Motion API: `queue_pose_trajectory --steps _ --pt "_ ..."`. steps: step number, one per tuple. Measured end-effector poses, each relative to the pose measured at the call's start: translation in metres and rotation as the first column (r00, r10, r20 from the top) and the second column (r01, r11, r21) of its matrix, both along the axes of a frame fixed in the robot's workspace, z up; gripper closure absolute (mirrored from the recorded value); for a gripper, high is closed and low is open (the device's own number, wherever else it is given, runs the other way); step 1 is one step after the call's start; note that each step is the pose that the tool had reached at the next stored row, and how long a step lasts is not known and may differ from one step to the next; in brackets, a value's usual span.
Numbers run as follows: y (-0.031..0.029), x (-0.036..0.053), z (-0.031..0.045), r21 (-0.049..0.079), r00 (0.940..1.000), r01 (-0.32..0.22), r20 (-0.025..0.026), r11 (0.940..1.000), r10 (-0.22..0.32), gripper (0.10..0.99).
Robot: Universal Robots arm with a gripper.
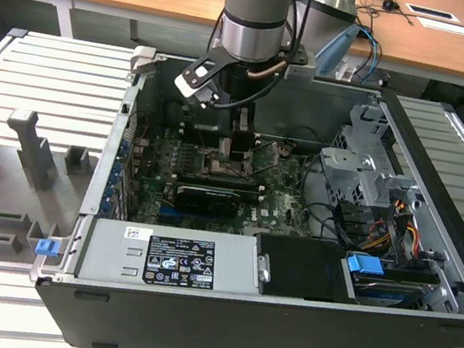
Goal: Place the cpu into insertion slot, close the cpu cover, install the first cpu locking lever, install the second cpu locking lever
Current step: 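Place the cpu into insertion slot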
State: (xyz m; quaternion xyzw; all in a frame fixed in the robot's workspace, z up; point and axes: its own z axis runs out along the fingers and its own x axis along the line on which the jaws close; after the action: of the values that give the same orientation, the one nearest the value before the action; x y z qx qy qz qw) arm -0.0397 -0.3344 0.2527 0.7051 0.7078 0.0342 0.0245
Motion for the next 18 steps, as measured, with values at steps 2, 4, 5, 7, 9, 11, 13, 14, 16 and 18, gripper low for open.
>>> queue_pose_trajectory --steps 2,4,5,7,9,11,13,14,16,18 --pt "0.0016 -0.0004 -0.0032 0.000 1.0000 0.000 -0.0001 1.0000 0.000 0.557" --pt "0.0030 -0.0016 -0.0065 0.000 1.0000 0.000 -0.0001 1.0000 0.000 0.557" --pt "0.0037 -0.0023 -0.0080 0.000 1.0000 0.000 -0.0001 1.0000 0.000 0.557" --pt "0.0046 -0.0033 -0.0105 0.000 1.0000 0.000 -0.0001 1.0000 0.000 0.557" --pt "0.0065 -0.0046 -0.0169 0.000 1.0000 0.000 -0.0001 1.0000 0.000 0.557" --pt "0.0077 -0.0059 -0.0227 0.000 1.0000 0.000 0.0000 1.0000 0.000 0.557" --pt "0.0082 -0.0075 -0.0278 0.000 1.0000 0.000 0.0000 1.0000 0.000 0.557" --pt "0.0083 -0.0079 -0.0298 0.000 1.0000 0.000 -0.0001 1.0000 0.000 0.557" --pt "0.0089 -0.0082 -0.0329 0.000 1.0000 0.000 -0.0001 1.0000 0.000 0.557" --pt "0.0105 -0.0082 -0.0353 0.000 1.0000 0.002 -0.0006 1.0000 -0.002 0.557"
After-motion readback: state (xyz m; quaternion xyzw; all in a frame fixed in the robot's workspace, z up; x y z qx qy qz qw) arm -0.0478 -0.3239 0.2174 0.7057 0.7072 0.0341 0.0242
